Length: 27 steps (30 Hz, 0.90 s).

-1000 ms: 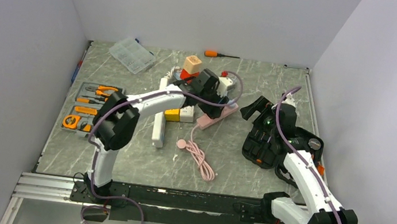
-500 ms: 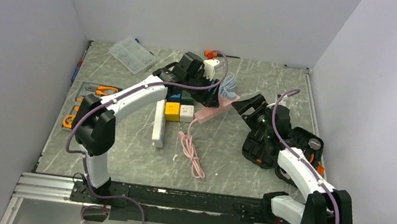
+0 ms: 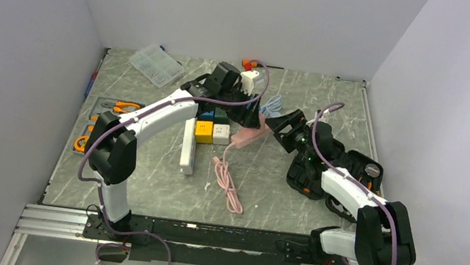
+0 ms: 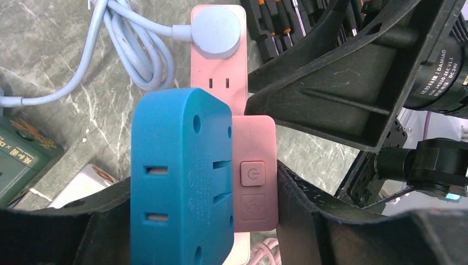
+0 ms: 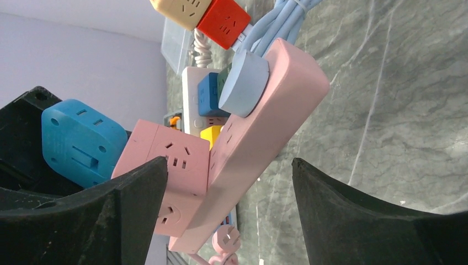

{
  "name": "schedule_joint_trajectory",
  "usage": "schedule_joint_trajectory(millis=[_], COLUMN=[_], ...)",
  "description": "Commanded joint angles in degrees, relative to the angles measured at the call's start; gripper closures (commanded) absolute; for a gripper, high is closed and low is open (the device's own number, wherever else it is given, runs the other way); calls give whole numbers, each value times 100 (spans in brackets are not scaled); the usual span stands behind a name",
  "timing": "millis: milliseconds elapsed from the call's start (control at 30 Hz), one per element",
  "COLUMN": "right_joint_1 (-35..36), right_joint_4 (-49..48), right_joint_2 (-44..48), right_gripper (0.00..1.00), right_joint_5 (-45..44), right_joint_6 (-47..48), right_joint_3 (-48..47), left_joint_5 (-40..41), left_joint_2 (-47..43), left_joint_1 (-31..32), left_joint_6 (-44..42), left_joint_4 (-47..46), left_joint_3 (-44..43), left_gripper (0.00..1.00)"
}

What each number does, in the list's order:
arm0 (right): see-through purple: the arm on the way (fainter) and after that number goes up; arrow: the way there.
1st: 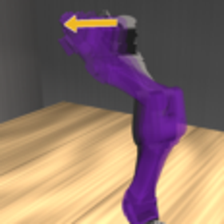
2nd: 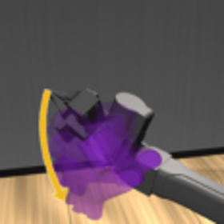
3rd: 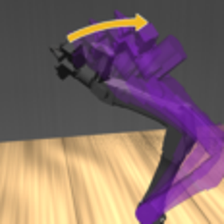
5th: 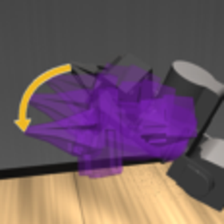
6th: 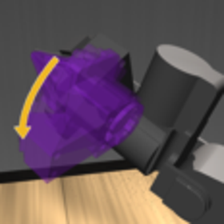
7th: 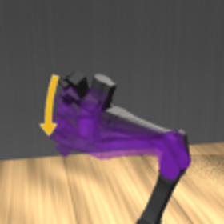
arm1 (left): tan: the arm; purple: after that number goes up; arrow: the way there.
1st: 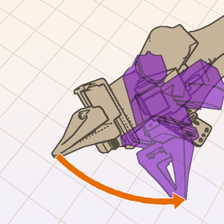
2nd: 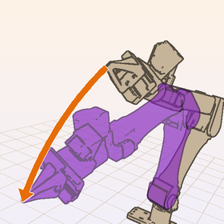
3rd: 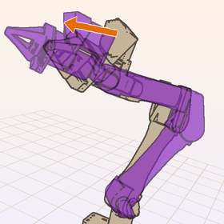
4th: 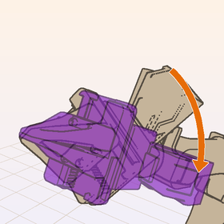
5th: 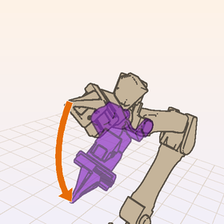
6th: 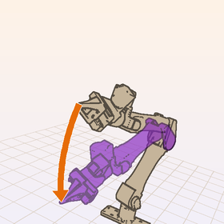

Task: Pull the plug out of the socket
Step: Pick up the socket from the center of the board.

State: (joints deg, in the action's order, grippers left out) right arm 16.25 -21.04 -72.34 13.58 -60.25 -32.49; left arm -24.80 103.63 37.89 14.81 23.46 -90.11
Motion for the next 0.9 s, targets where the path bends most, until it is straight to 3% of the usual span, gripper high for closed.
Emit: schedule_joint_trajectory(millis=[0, 267, 633, 700, 867], right_joint_1=[108, 151, 304, 307, 332], right_joint_4=[-406, -429, -518, -533, -348], right_joint_2=[-128, -544, -1018, -1065, -1077], right_gripper=[17, 41, 46, 53, 80], right_joint_5=[-2, -171, -252, -215, -311], right_joint_6=[-153, -355, -455, -459, -362], right_joint_3=[-203, -398, -801, -837, -880], left_joint_5=[-252, -283, -381, -364, -198], left_joint_2=[-459, -554, -528, -522, -468], left_joint_1=[-32, -30, 2, -1, 0], left_joint_6=[287, 435, 590, 602, 626], left_joint_4=[-697, -712, -872, -861, -860], left_joint_3=[-203, -165, 3, -13, -1], left_gripper=[98, 98, 98, 98, 99])
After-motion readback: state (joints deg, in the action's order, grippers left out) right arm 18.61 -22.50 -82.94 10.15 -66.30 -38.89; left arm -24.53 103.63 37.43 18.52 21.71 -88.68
